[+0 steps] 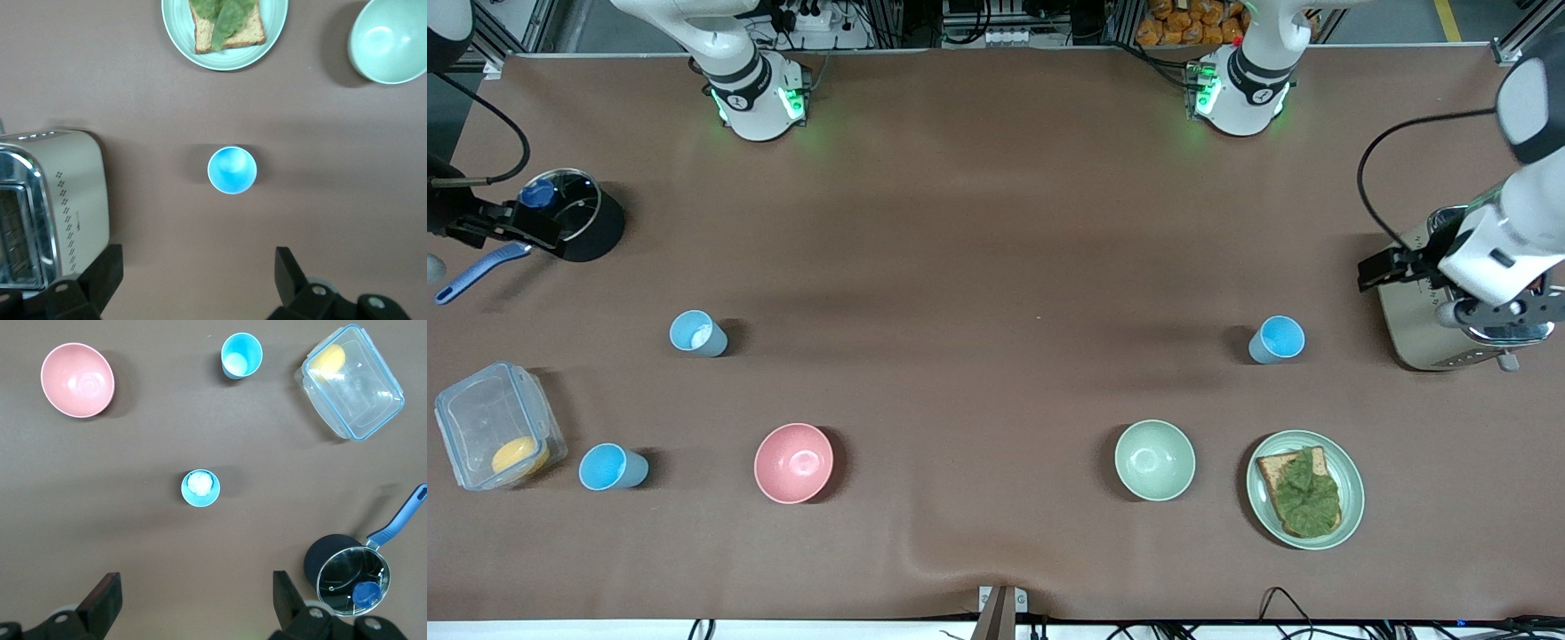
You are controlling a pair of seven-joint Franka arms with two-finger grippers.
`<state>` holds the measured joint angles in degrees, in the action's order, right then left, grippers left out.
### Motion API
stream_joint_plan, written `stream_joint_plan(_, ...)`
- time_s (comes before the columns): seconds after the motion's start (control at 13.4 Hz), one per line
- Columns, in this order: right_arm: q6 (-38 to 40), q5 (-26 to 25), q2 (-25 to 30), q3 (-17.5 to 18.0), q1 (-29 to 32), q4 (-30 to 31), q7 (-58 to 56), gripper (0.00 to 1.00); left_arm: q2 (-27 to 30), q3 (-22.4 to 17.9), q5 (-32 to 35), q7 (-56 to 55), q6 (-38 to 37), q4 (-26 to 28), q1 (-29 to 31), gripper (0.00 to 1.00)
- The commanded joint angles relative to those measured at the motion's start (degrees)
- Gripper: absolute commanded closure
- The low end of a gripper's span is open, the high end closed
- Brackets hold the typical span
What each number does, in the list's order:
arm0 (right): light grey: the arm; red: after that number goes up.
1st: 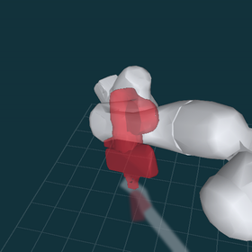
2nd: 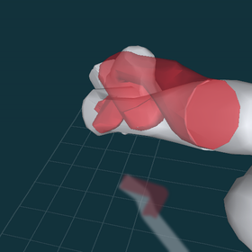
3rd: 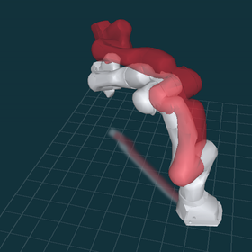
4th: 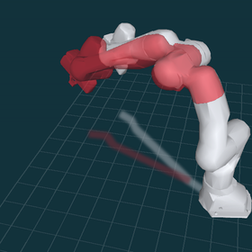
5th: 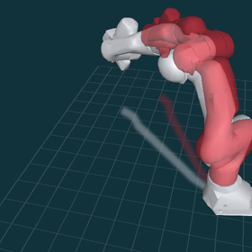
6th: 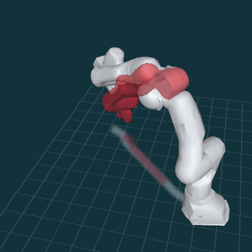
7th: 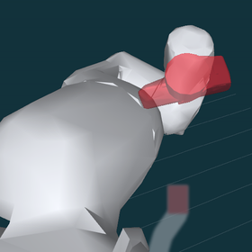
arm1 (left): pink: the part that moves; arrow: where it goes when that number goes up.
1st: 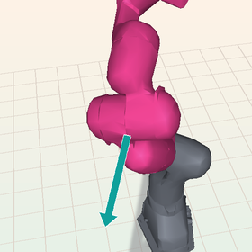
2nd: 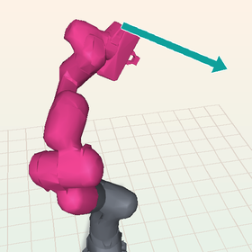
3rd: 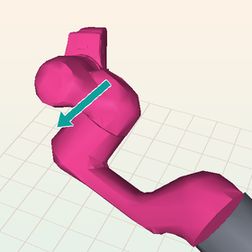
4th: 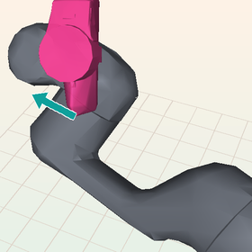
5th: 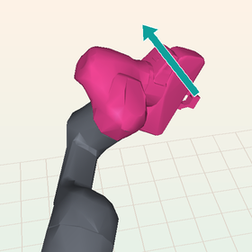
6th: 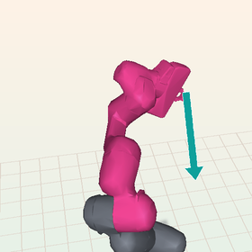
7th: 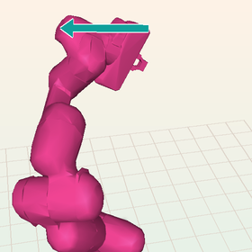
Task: Stack blue cups with both arms
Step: 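Reach the right gripper to a blue cup while the left gripper reaches another, then close both grippers around their blue cups and lift them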
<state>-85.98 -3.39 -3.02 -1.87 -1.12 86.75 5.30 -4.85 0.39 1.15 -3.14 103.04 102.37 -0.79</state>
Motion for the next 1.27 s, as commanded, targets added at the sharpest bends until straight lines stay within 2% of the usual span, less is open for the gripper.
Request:
stream_joint_plan(0.0,0.3,0.3,-0.5,-0.6,-1.3,0.6,0.6,0.0,2.1,0.1,-0.2,1.6,6.6,8.5,0.5,0.0)
stream_joint_plan(0.22,0.5,0.2,-2.0,-0.6,-2.4,0.7,-0.5,0.0,1.3,0.1,-0.2,1.6,16.5,16.2,0.8,0.0)
stream_joint_plan(0.37,0.7,0.6,-5.8,-0.2,-3.8,0.4,-7.4,0.0,0.1,0.2,1.0,1.6,25.0,21.0,1.5,0.0)
stream_joint_plan(0.52,1.3,0.5,-6.6,-0.4,-3.9,0.7,-9.7,0.0,-2.1,0.2,2.3,1.6,28.4,22.2,1.5,0.0)
stream_joint_plan(0.82,-0.8,0.6,-12.9,-0.6,-1.1,2.0,-7.7,0.0,-6.7,0.3,2.3,1.5,32.2,22.2,1.5,0.0)
stream_joint_plan(0.97,-6.8,0.8,-11.4,-0.5,0.2,9.7,-7.7,0.0,-8.6,0.4,2.3,1.5,34.3,22.2,1.5,0.0)
stream_joint_plan(1.2,-21.6,2.0,-8.5,-0.5,1.8,21.3,-7.8,0.0,-11.2,0.5,2.3,1.4,36.7,22.1,1.3,0.0)
